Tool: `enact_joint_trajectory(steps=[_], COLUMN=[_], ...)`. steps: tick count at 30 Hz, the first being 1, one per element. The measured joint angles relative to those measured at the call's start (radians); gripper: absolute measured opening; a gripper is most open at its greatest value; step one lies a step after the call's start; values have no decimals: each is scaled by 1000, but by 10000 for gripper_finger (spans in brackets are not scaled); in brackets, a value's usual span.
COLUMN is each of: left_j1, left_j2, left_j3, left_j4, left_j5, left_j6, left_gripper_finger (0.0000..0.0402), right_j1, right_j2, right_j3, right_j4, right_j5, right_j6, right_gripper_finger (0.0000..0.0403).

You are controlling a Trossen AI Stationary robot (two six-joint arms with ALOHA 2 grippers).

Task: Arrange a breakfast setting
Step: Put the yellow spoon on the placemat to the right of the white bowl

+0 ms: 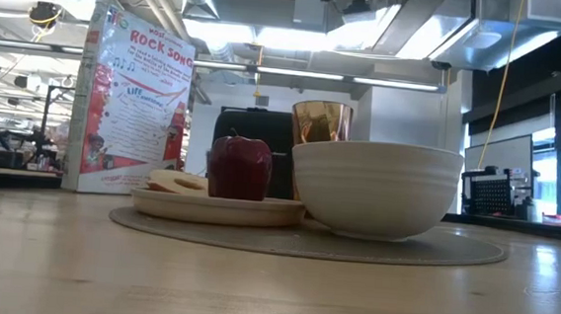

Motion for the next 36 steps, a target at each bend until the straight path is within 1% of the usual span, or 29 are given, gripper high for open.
enact_joint_trajectory(steps=[4,7,10,13,16,18,20,22,25,30,34,36], left_j1=[3,-13,-47,-80,-105,-110,-96,-57,55,223,307,331], left_j2=[0,0,-8,-32,-50,-58,-63,-63,-31,70,161,210], left_j3=[0,0,0,0,0,0,0,0,1,0,0,0], left_j4=[-38,-134,-269,-378,-414,-420,-418,-425,-436,-446,-420,-422], left_j5=[23,29,27,15,9,51,131,247,488,911,1253,1379], left_j6=[33,34,33,-8,-23,-19,-32,-68,-149,-326,-462,-522], left_gripper_finger=[56,87,128,170,203,219,227,229,227,226,226,226], right_j1=[-21,-52,-94,-135,-165,-181,-197,-201,-191,-130,-81,-57], right_j2=[-7,-23,-58,-91,-122,-139,-150,-152,-152,-151,-151,-151], right_j3=[0,1,1,2,2,2,2,2,1,1,1,1], right_j4=[-40,-116,-230,-365,-520,-613,-691,-755,-811,-825,-842,-870], right_j5=[-61,-126,-205,-281,-324,-369,-447,-508,-548,-526,-506,-459], right_j6=[-2,-14,-58,-116,-199,-261,-312,-348,-384,-441,-482,-512], right_gripper_finger=[2,1,1,1,1,1,1,0,0,0,0,0])
